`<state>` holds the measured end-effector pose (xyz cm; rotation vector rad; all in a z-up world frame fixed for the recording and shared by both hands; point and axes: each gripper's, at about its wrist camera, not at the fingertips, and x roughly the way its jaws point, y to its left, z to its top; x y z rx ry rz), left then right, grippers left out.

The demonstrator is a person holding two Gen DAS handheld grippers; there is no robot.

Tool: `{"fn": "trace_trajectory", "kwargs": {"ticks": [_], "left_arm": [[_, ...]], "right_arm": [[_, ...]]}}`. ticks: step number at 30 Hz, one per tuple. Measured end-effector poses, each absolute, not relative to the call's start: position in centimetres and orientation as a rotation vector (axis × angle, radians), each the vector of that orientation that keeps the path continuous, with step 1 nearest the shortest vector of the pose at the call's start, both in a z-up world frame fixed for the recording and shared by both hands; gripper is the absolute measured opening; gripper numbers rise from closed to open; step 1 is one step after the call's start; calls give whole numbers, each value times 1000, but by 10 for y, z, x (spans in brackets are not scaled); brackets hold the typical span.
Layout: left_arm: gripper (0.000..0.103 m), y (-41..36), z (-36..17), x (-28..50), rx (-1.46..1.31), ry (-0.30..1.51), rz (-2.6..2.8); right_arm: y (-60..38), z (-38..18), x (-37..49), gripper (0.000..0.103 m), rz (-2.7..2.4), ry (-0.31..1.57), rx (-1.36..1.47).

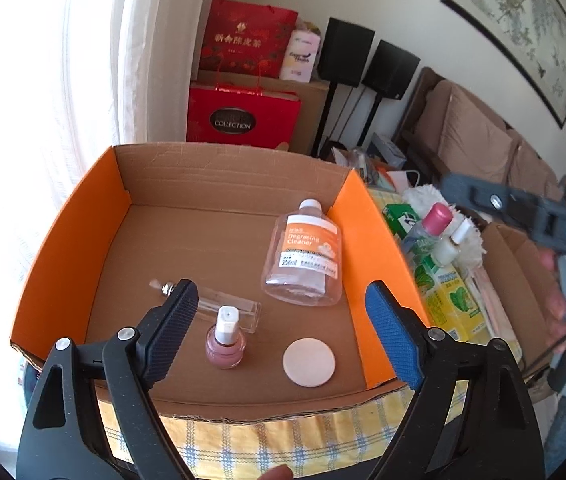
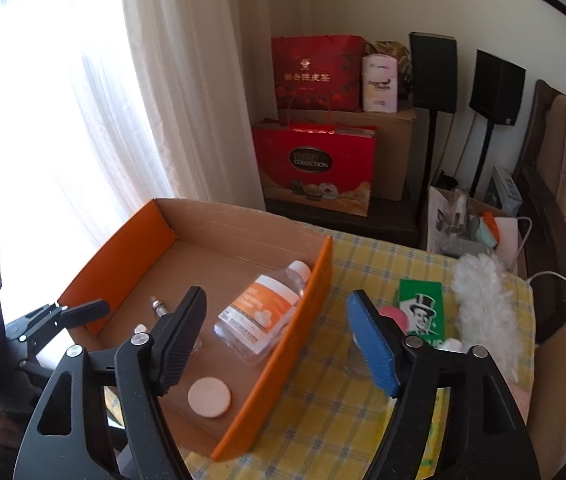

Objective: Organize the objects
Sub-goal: 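Move both tools back from the box toward the table items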

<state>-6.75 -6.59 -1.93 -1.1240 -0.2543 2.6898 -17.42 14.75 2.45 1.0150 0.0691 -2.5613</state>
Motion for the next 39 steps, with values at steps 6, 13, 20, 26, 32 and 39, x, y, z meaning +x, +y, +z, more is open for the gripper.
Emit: {"fn": "trace_trajectory", "kwargs": {"ticks": [6, 13, 20, 26, 32, 39], "left_arm": [[85, -57, -12, -60, -1096, -263, 2675], [100, -25, -4, -48, -1049, -187, 2629], [102, 1, -3, -50, -1039, -207, 2567], [102, 27, -4, -56, -1049, -181, 2503], [102, 50, -1, -70, -1045, -127, 2502], [102, 68, -1, -97, -1076, -145, 2477]], "right_arm": [[181, 32, -146, 77, -2635, 73, 1006], [241, 34, -121, 79, -2716, 28, 1050], [299, 25, -110, 79, -2815, -72, 1104], [323, 14, -103, 79, -2852, -96, 1137], [327, 5, -105, 79, -2849, -101, 1141], [317, 1, -115, 79, -2836, -86, 1121]]}}
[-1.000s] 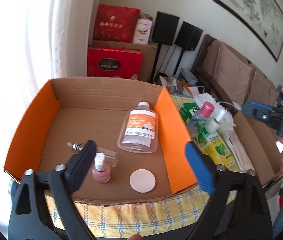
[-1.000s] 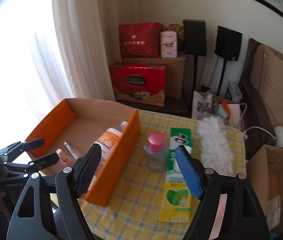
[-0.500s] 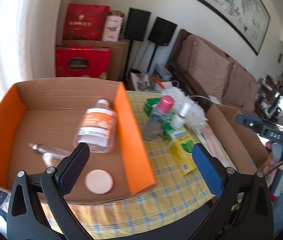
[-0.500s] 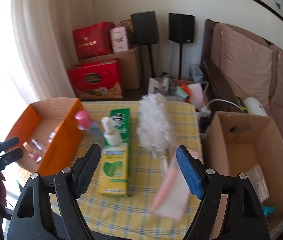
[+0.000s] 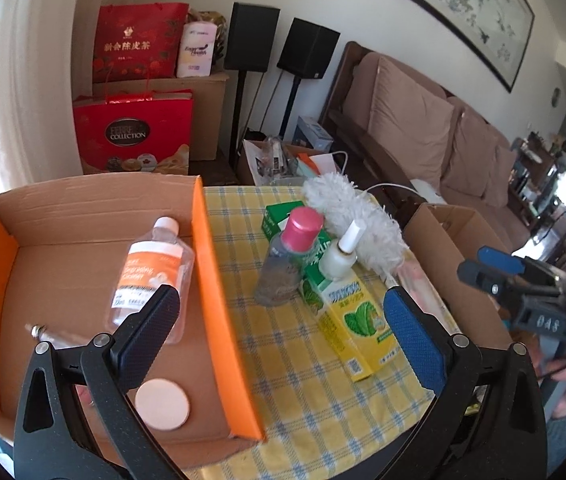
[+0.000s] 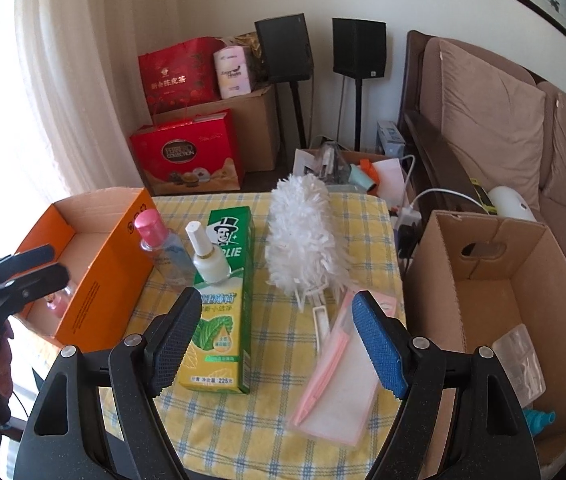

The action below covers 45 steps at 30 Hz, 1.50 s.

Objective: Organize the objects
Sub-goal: 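Move both tools back from the box toward the table items, then grasp the pink-capped L'Oreal bottle with left tool while right grasps white nail polish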

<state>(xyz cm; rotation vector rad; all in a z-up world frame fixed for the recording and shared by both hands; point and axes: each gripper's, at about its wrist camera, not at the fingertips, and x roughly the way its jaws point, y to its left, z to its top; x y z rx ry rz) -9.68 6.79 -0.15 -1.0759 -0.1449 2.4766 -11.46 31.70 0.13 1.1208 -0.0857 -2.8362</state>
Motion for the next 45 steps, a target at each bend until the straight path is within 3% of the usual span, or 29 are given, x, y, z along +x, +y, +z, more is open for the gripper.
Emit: {"fn": "trace_trajectory", "kwargs": {"ticks": [15, 19, 23, 28, 32, 37, 45], "left_arm": [[98, 106, -11, -134, -1103, -9, 2527], [85, 114, -16, -142, -1122, 21, 2522], [83, 121, -20, -150, -1115, 38, 2515], [70, 127, -27, -162, -1132, 46, 2514], [68, 129, -33, -170, -1163, 24, 2495], [37, 134, -37, -176, -1208, 53, 2479], [29, 143, -36, -172, -1164, 123, 2507]], "right_arm": [[299, -5, -145, 79, -2804, -106, 1093], [300, -7, -154, 79, -2787, -148, 1091], [303, -9, -158, 73, -2778, -196, 1090], [305, -12, -161, 67, -2772, -209, 1098], [305, -14, -162, 63, -2765, -216, 1098], [303, -16, -164, 62, -2757, -220, 1095], [296, -17, -168, 62, -2740, -214, 1083]]}}
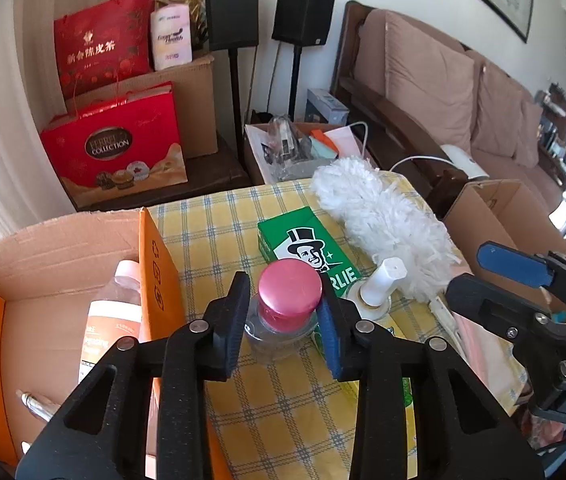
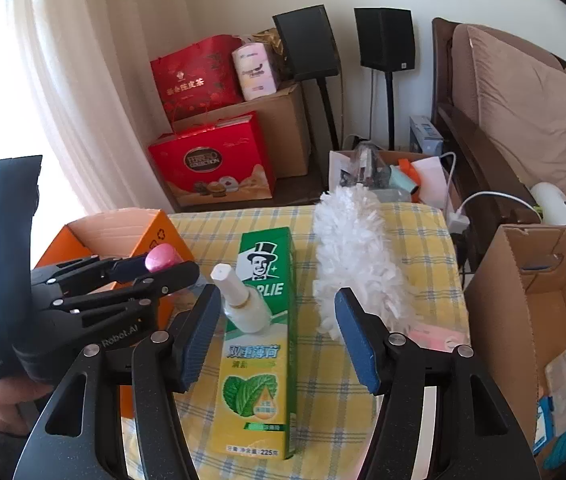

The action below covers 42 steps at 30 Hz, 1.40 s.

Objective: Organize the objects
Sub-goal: 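Grasp the pink-capped L'Oreal bottle with left tool while right grasps white nail polish, then carry the L'Oreal bottle and white nail polish down into the orange box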

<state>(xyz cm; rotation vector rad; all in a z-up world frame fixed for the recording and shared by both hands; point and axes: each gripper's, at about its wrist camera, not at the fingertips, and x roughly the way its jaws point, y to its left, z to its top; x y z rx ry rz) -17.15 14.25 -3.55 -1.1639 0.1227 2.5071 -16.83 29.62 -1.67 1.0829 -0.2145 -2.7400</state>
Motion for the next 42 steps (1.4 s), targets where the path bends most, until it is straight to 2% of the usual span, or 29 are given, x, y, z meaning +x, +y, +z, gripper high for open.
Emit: {"fn": "trace_trajectory", "kwargs": {"ticks": [2, 7, 15, 23, 25, 27, 32, 42], "left_arm": [[25, 144, -35, -171, -1151, 143, 2514], [25, 143, -34, -172, -1153, 136, 2514], [25, 122, -19, -168, -1127, -2, 2505], [25, 103, 13, -158, -1051, -60, 2526], [25, 98, 20, -154, -1032, -79, 2528], [25, 94, 27, -150, -1020, -89, 2527], [25, 82, 41, -140, -986, -101, 2524], [25, 42, 60, -127, -952, -144, 2553]], "right_arm": [[296, -16, -169, 62, -2744, -209, 1081], [296, -15, -171, 62, -2740, -218, 1074], [289, -15, -177, 62, -2730, -197, 1058], [272, -24, -190, 56, -2709, -152, 1062], [268, -28, -195, 52, -2708, -132, 1073], [264, -32, -200, 39, -2701, -114, 1091], [253, -38, -204, 16, -2698, -59, 1094], [252, -30, -196, 15, -2718, -44, 1080]]}}
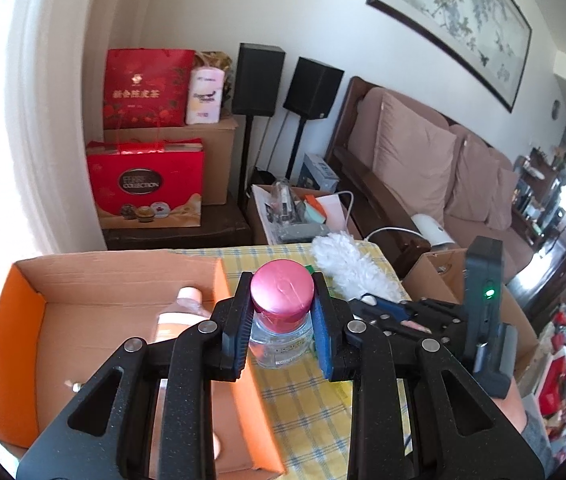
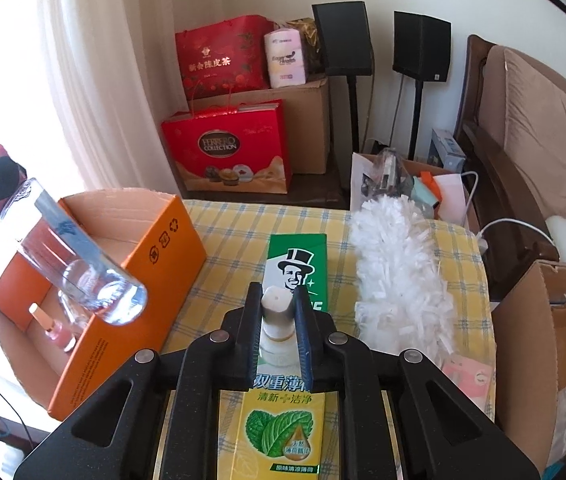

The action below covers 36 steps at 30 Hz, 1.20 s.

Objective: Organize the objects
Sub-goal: 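Carry the L'Oreal bottle and white nail polish down into the orange box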

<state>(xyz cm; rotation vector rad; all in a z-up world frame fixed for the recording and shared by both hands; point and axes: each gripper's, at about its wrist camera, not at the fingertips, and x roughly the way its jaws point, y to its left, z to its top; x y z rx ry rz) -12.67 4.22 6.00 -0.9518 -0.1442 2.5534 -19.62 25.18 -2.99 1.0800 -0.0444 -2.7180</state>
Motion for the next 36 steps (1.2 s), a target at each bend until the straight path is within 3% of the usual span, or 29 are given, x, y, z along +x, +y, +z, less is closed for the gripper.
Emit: {"fn": "trace_trajectory", "kwargs": {"ticks": [19, 36], "left_arm": [[25, -94, 38, -104, -1059, -226, 2734], [25, -115, 11, -122, -1150, -251, 2724]], "right_arm": [[173, 31, -155, 15, -2529, -3, 939], [71, -36, -165, 15, -2346, 180, 1079]]}}
